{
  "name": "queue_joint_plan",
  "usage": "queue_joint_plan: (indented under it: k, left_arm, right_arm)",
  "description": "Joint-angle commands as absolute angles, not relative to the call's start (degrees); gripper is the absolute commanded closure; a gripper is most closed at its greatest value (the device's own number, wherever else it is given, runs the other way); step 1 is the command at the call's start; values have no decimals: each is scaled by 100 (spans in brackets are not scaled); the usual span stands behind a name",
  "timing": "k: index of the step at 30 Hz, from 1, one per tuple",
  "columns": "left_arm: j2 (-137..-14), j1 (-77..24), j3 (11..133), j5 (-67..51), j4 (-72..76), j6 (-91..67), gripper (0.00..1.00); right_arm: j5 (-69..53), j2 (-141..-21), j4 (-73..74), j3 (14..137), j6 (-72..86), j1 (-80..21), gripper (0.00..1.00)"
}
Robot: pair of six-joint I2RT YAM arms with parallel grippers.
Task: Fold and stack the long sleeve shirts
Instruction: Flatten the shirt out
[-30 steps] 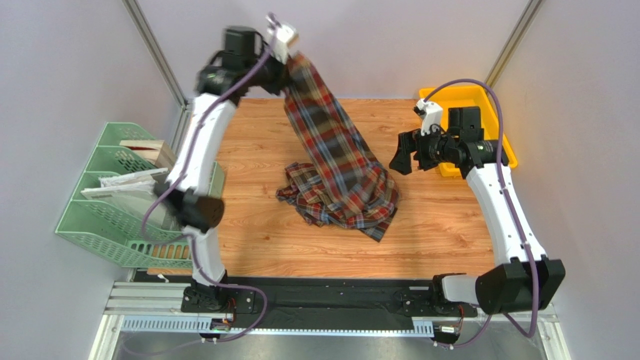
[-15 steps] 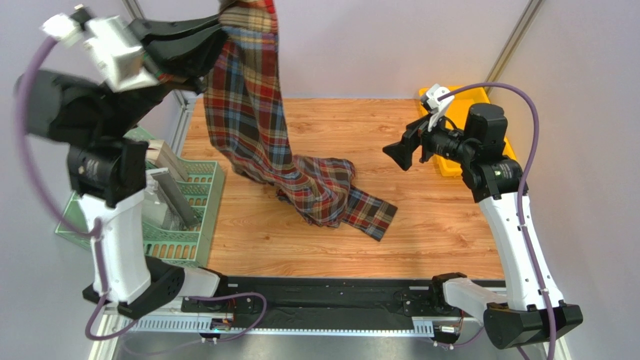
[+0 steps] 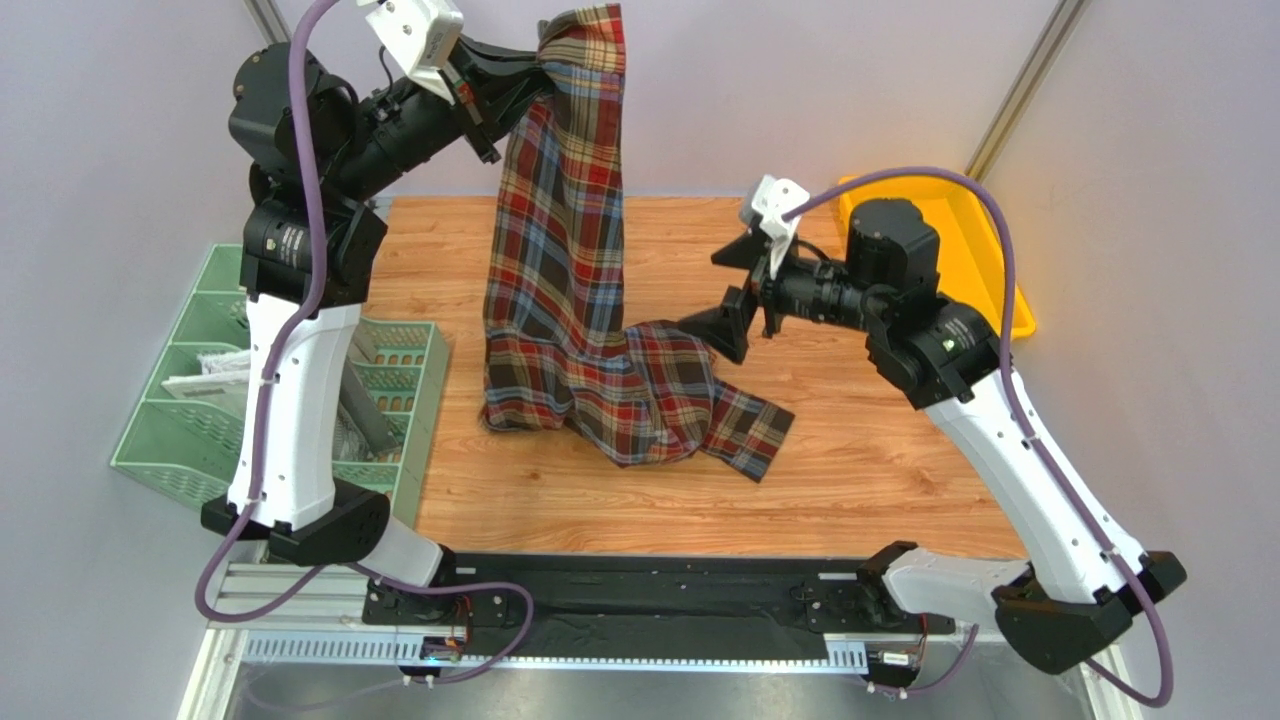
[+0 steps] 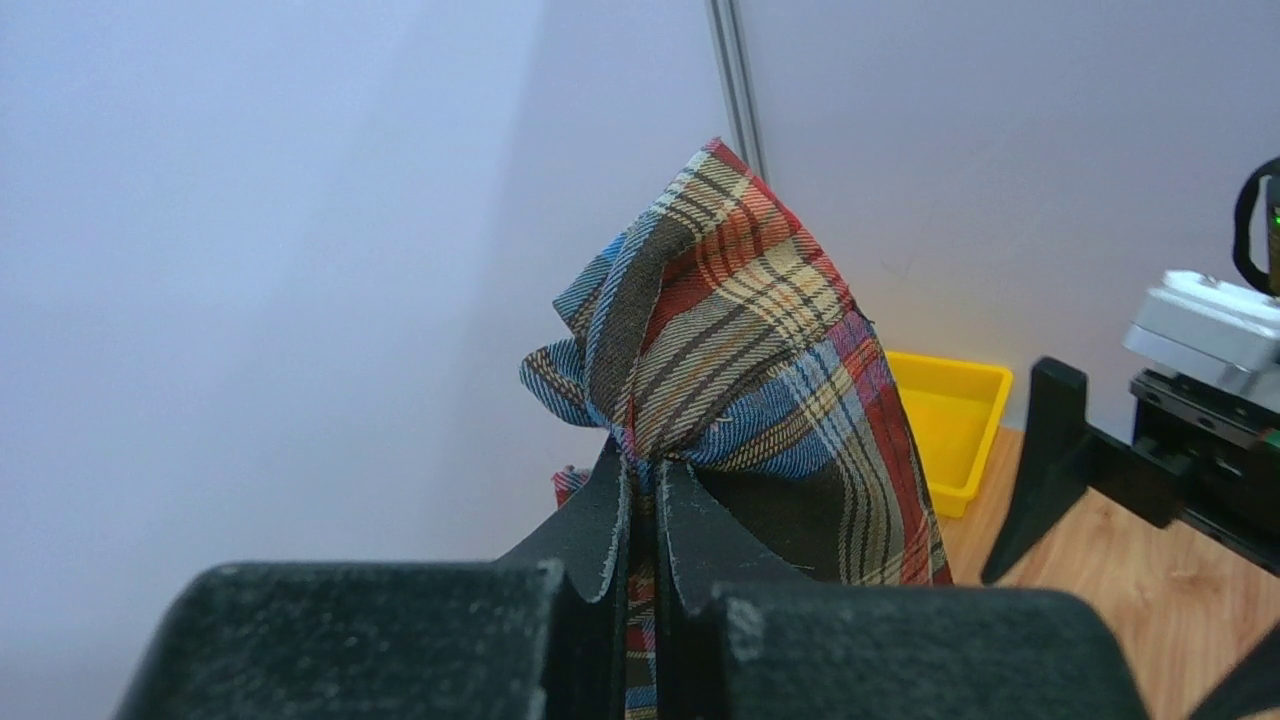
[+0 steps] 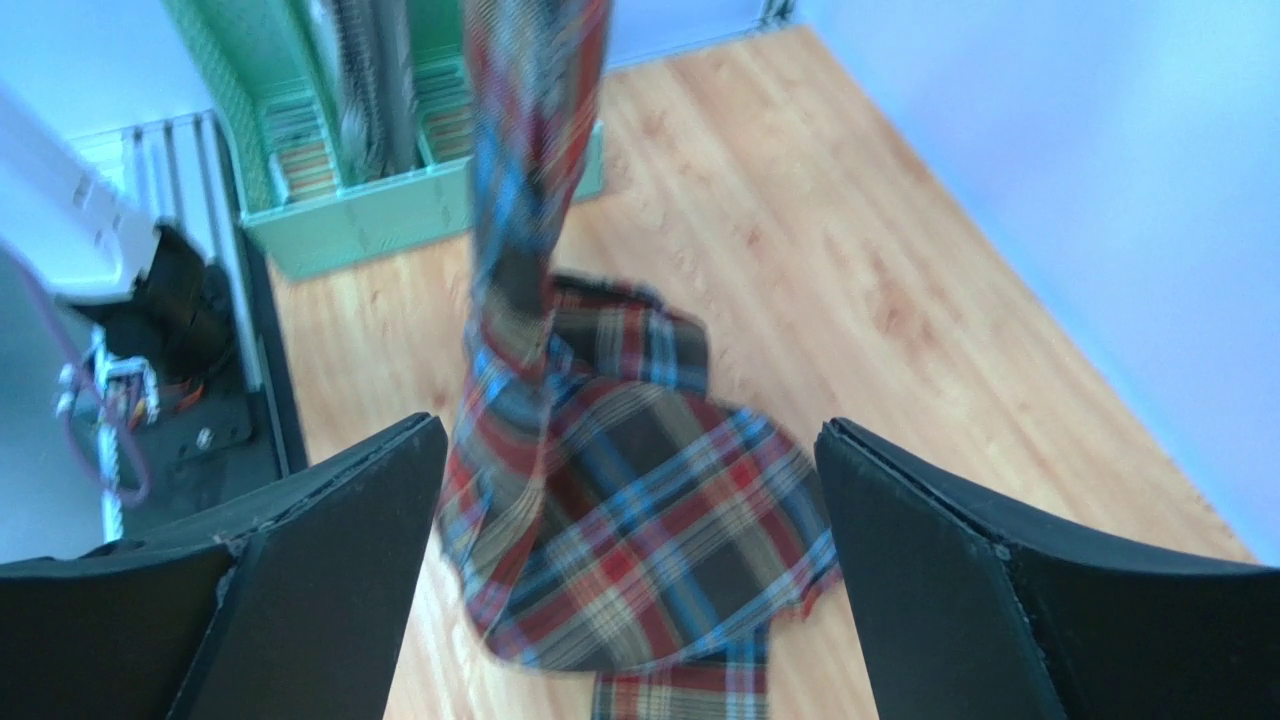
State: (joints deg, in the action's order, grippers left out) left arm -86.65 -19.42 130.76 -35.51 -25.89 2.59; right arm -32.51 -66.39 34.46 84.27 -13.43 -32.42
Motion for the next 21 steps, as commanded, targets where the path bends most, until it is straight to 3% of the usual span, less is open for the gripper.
queue_joint_plan:
  k: [1,15,19,21]
  left_arm:
    - [-8455,-1986,13184,-3638,-2294,71,100]
    - [-8191,-2504,12252,-3675,-2619,17,100]
    - [-8279,-2549,12356,-2849,-2785,228,100]
    - [-8288,-2549,12428,-3171,-2865,272,100]
  right_arm:
    - [-2866,-7109,2841,9008,-898,-3348,0]
    - [-2610,-8006,2074,10318,-290,-4368,0]
    - [-2690,-7780,2233,10179,-465,-4622,0]
    - [-2366,-7699,2128,9844,-684,-4737,0]
